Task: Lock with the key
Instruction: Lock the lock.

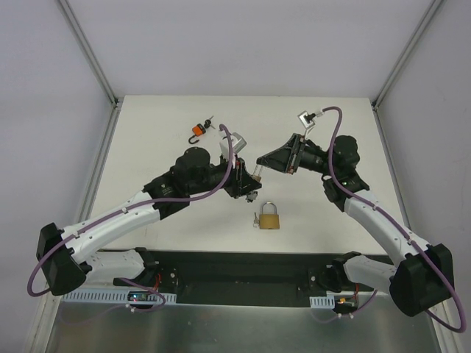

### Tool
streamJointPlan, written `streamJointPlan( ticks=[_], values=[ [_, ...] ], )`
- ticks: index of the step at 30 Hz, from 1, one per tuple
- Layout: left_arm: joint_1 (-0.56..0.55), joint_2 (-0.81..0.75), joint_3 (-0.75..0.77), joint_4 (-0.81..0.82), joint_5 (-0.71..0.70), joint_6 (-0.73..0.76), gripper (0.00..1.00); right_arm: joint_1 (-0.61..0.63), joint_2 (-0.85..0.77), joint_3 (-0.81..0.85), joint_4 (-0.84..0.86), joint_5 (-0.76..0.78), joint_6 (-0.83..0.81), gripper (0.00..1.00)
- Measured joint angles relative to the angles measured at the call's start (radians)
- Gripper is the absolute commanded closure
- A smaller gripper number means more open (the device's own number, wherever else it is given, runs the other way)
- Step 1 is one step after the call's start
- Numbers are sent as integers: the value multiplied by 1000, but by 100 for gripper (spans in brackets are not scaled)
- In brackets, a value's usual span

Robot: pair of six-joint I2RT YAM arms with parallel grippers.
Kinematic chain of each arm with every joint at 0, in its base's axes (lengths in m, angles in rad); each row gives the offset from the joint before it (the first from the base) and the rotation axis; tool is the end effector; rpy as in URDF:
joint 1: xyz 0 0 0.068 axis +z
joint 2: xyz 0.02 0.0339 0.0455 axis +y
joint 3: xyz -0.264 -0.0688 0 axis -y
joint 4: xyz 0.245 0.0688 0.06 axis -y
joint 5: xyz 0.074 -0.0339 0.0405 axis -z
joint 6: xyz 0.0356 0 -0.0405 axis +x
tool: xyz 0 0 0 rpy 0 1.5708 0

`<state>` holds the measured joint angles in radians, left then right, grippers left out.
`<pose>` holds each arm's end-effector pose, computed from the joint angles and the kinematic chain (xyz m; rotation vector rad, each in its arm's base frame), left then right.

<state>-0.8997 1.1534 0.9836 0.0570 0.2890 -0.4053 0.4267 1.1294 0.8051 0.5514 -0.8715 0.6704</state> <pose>0.1612 -0.2193 0.3604 0.6739 1.7049 -1.1960 0.2190 0.1295 0.3528 -0.6359 1.4719 1.4570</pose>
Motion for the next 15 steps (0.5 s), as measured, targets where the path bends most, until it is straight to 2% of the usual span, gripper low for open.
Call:
streamJointPlan(
  ticks=[4,7,12,15],
  values=[
    [-3,-27,-24,36,11,1,100,-9,0,9,-13,-5,5,48],
    [-3,-59,-56,73,23,1,100,-16,0,44,-26,-15,4,40],
    [-3,-103,-97,138,49,1,100,-22,0,108,-26,-43,1,38],
    [-3,-121,-109,177,74,0,100,-24,-1,129,-26,-68,-2,42]
  ],
)
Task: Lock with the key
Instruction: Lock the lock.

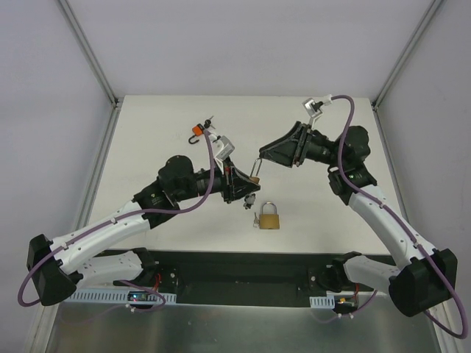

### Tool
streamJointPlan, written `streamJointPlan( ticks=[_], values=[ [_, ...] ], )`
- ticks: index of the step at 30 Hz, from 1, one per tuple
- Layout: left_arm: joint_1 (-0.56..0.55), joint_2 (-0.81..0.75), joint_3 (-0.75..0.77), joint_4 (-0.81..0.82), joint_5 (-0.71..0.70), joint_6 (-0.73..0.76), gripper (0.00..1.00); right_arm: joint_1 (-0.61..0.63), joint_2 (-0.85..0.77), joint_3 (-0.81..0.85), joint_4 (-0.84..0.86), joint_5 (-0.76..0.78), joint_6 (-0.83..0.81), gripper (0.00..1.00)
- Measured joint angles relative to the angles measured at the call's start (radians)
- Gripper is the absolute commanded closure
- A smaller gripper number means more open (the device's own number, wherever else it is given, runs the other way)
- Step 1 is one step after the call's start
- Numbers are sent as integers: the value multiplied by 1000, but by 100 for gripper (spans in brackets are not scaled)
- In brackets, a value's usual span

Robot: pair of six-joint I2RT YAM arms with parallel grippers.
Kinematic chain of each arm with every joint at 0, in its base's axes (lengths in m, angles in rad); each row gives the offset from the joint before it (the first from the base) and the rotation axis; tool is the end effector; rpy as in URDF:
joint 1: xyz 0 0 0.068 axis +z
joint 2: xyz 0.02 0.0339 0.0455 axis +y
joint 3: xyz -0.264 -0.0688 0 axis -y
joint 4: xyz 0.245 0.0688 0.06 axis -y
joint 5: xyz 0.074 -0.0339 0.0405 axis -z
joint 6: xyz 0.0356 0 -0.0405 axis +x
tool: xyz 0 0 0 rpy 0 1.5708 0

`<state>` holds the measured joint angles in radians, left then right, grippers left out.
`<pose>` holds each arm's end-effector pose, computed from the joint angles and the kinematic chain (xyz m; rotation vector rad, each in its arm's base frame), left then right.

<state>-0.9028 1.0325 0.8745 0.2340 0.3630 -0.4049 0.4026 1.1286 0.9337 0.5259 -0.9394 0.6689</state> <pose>0.1406 -0.1986 0.3690 0.7093 1.4894 -1.2978 0.2177 0.1239 0.3944 -0.7199 1.3661 1.4493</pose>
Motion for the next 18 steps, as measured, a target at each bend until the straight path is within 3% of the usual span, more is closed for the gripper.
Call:
streamJointPlan(
  ticks=[18],
  values=[
    [0,-14,-10,144,150,-8,100,57,-66,23,-8,-133,-27,62]
  ],
)
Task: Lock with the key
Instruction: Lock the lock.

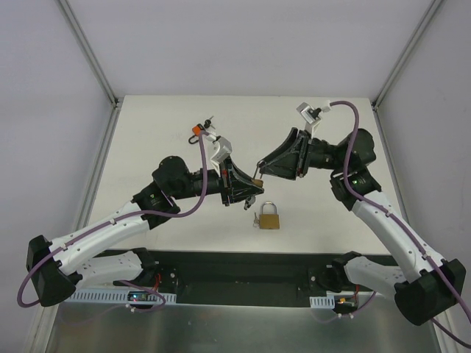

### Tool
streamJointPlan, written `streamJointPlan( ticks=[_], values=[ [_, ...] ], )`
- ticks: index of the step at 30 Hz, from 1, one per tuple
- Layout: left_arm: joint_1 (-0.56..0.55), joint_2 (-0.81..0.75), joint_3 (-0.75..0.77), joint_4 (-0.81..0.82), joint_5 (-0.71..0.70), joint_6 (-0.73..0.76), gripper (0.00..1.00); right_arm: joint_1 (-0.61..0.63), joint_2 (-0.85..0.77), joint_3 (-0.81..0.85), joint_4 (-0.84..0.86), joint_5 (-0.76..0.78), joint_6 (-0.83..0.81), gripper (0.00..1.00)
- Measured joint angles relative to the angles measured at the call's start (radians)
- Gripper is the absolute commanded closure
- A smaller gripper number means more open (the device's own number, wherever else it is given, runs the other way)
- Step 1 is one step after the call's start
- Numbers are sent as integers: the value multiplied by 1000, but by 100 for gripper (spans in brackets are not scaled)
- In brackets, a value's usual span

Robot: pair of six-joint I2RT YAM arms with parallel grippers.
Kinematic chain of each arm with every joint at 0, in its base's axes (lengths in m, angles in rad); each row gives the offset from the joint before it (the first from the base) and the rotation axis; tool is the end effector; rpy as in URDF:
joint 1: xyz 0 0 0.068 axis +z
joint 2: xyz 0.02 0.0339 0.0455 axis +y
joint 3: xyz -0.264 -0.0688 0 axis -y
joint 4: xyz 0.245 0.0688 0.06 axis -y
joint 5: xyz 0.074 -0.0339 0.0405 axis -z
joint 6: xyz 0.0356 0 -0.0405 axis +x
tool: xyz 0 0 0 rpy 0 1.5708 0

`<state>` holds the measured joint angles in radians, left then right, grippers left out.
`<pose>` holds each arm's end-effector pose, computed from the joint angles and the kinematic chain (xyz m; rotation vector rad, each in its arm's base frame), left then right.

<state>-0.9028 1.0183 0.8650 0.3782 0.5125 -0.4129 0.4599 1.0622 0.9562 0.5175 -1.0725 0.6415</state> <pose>0.1319 -0.1954 0.3835 0.8179 1.2973 -1.4196 0.1876 0.1278 0.4142 -0.9401 1.2460 1.5090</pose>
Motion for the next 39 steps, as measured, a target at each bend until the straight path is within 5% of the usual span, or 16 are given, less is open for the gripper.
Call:
streamJointPlan(
  ticks=[12,39],
  values=[
    [-1,2,0,22,28,-23,100,42,0,21,2,12,-11,98],
    [0,39,8,90,68,-75,100,49,-28,-16,64,54,-22,99]
  ],
)
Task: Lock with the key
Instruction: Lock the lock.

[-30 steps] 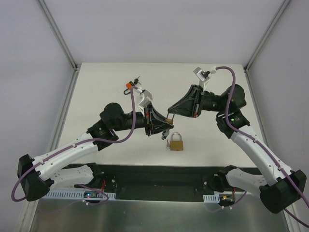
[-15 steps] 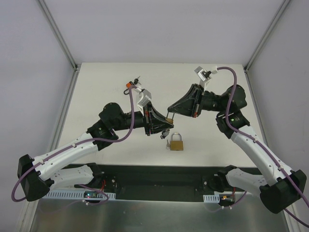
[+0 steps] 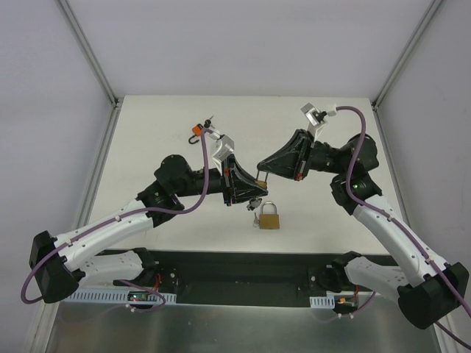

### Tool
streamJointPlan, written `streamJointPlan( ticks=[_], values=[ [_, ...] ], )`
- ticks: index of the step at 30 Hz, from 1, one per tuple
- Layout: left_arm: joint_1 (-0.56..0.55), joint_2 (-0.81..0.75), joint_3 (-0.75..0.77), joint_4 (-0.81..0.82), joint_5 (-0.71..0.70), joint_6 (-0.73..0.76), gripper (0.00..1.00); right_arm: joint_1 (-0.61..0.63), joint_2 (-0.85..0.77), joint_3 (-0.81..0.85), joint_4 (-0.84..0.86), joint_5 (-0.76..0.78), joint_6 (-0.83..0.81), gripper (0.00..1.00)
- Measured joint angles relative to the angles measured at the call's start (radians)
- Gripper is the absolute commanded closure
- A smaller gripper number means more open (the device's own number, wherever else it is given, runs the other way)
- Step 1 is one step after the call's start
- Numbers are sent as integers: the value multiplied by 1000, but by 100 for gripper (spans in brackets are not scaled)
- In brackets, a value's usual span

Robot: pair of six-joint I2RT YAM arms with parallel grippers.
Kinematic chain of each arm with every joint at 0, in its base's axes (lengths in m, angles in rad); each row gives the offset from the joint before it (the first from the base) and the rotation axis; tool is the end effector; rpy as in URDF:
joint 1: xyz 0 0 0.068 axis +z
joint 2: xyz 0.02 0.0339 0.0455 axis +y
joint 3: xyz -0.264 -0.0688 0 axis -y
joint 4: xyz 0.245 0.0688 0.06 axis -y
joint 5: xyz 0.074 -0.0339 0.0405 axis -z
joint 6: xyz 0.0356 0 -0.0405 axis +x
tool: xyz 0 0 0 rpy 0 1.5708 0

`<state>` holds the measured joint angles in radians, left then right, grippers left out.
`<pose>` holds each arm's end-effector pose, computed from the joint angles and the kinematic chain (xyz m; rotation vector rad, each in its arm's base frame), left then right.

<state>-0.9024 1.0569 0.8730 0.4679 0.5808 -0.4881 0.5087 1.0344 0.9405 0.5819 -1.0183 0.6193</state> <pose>0.1344 -0.2018 0.3867 0.8359 1.2582 -1.5208 0.1743 0.1319 0.4206 -0.9493 1.1433 1.4820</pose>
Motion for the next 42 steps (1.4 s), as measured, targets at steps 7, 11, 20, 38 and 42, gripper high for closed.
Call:
streamJointPlan(
  ticks=[7,11,20,38,42],
  values=[
    [0,3,0,7,3,0,100,1,-25,-31,24,25,7,99],
    [0,-1,-1,6,-17,0,100,4,-39,-51,34,48,11,99],
    [-2,-39,-52,20,-70,2,100,43,-47,-97,60,125,20,99],
    [14,-32,-53,29,-5,-16,100,64,-89,-153,89,176,0,99],
    [29,-14,-53,63,40,-40,100,66,-101,-163,79,184,-14,99]
  ],
)
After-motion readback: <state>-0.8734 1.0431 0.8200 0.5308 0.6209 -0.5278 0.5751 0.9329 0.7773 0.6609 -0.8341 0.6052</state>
